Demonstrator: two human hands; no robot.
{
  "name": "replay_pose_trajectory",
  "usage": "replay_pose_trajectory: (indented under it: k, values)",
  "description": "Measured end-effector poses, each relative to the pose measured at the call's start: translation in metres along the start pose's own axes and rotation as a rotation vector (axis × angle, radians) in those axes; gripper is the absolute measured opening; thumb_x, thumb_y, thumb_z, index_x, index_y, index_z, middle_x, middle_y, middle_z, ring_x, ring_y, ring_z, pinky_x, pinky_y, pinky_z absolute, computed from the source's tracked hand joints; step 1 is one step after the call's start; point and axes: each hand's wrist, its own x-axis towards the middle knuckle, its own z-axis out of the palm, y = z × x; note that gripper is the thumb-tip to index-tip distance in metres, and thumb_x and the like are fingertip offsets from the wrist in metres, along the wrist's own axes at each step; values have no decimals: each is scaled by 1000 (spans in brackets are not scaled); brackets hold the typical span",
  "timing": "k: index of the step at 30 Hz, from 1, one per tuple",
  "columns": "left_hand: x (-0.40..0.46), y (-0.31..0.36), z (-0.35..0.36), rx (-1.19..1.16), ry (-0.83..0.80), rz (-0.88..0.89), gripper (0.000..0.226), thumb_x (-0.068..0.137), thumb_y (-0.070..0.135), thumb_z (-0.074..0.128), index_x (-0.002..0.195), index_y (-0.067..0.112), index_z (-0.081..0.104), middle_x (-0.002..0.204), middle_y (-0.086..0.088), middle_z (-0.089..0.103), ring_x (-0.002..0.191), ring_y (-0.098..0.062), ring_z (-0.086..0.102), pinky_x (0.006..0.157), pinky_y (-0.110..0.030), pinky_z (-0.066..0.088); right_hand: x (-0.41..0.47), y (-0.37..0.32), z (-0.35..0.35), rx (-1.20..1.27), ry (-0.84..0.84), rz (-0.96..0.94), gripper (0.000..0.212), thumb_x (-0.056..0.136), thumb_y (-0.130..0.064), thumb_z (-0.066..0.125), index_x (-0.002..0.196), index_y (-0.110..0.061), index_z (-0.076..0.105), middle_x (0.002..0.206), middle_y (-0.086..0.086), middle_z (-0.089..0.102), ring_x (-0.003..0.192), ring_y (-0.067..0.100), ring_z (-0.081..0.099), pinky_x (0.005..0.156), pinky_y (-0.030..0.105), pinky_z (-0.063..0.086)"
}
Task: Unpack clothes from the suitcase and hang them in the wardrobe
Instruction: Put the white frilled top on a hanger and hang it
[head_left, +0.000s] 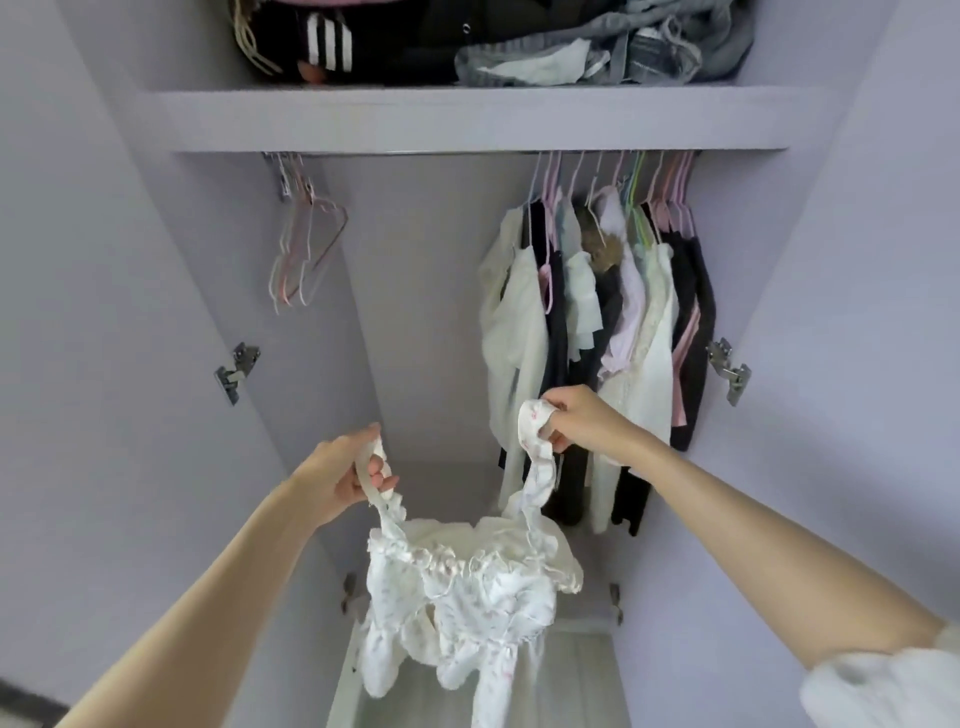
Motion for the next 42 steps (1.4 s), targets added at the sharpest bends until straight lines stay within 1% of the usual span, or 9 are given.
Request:
replay_pose_trajectory:
  k: [4,8,14,18,21,26,32,35,42]
  values:
    - [4,32,-5,-120,-76,147,19,93,8,38,91,4,56,65,-7,54,47,-17,49,63,-30,47,40,-27,9,99,42,-105,27,84,4,50,67,-13,60,64,-5,55,64,8,54,72,23,50]
    - [12,69,-17,-208,-49,296,22,87,9,38,76,4,57,76,-8,67,70,-22,60,72,-30,46,82,-58,22,219,-112,-149,18,91,-2,51,102,-4,65,82,-2,62,72,5,58,57,6,44]
    - [61,91,-21,22,-186,248,16,89,9,49,101,-1,54,101,-19,70,94,-28,69,84,-32,51,146,-99,53,22,45,-266,17,84,-3,52,80,-17,60,75,-5,59,72,11,56,70,25,47]
    - [104,110,-22,113,-280,255,33,85,4,49,117,-5,49,106,-15,69,100,-24,67,94,-34,49,190,-133,70,-156,34,-316,16,84,-5,52,88,-20,58,87,-6,58,82,12,53,68,20,39]
    - [123,124,-31,159,-369,247,38,71,12,50,106,1,60,98,-11,69,94,-22,66,92,-32,48,216,-151,81,-230,-2,-328,14,85,-5,53,91,-15,61,90,-3,58,82,12,51,62,16,38]
    - [147,146,-51,75,-243,244,13,88,1,36,84,4,47,58,-5,41,51,-19,44,59,-29,48,254,-164,96,-121,-96,-246,11,84,-2,62,78,-11,60,70,-1,53,62,10,49,57,13,39]
    - [161,161,-84,57,24,299,21,91,-2,38,73,8,39,42,-2,39,34,-12,32,48,-26,38,301,-176,128,-9,-269,-63,27,89,-2,53,115,1,60,97,9,59,83,16,56,78,28,52]
    - [158,167,-98,85,109,307,21,90,-3,38,72,8,40,46,-5,36,32,-11,33,51,-28,36,326,-192,142,123,-225,-21,32,92,-6,50,123,4,54,101,13,56,92,21,54,92,39,49]
    - [162,173,-124,126,212,303,16,88,-1,41,74,7,45,47,-1,49,44,-18,44,52,-26,41,381,-216,184,547,-180,166,46,95,-28,52,132,-3,41,122,10,45,120,24,47,97,34,45]
